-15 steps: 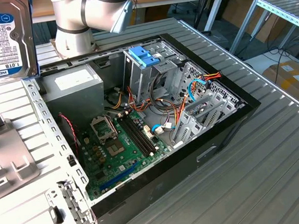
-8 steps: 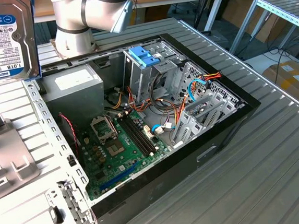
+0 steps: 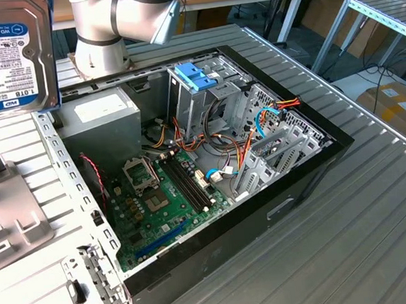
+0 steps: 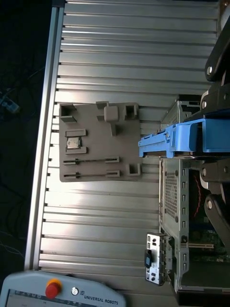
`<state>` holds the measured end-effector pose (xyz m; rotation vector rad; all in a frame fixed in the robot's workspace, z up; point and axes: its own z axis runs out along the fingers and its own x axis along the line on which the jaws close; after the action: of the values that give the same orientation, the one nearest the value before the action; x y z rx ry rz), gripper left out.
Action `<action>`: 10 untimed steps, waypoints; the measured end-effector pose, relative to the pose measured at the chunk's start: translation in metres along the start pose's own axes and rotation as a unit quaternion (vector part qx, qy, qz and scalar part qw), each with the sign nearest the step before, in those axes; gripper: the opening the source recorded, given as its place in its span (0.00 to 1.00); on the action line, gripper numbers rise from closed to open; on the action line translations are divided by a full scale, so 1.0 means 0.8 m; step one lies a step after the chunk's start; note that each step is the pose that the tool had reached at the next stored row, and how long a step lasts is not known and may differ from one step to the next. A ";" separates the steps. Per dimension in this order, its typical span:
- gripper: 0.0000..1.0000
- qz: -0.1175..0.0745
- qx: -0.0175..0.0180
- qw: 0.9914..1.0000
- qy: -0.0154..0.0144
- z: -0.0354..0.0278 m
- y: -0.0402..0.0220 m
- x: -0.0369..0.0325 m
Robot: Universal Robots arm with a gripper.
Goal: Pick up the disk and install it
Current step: 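Pick up the disk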
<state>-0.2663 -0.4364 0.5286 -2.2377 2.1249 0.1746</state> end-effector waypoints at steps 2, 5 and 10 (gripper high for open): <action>0.37 0.000 0.000 1.000 0.000 -0.0001 -0.0008 0.0018; 0.37 0.000 0.000 1.000 0.000 -0.0003 -0.0021 0.0041; 0.37 0.000 0.000 1.000 0.000 -0.0006 -0.0047 0.0086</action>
<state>-0.2621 -0.4430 0.5281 -2.2376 2.1249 0.1746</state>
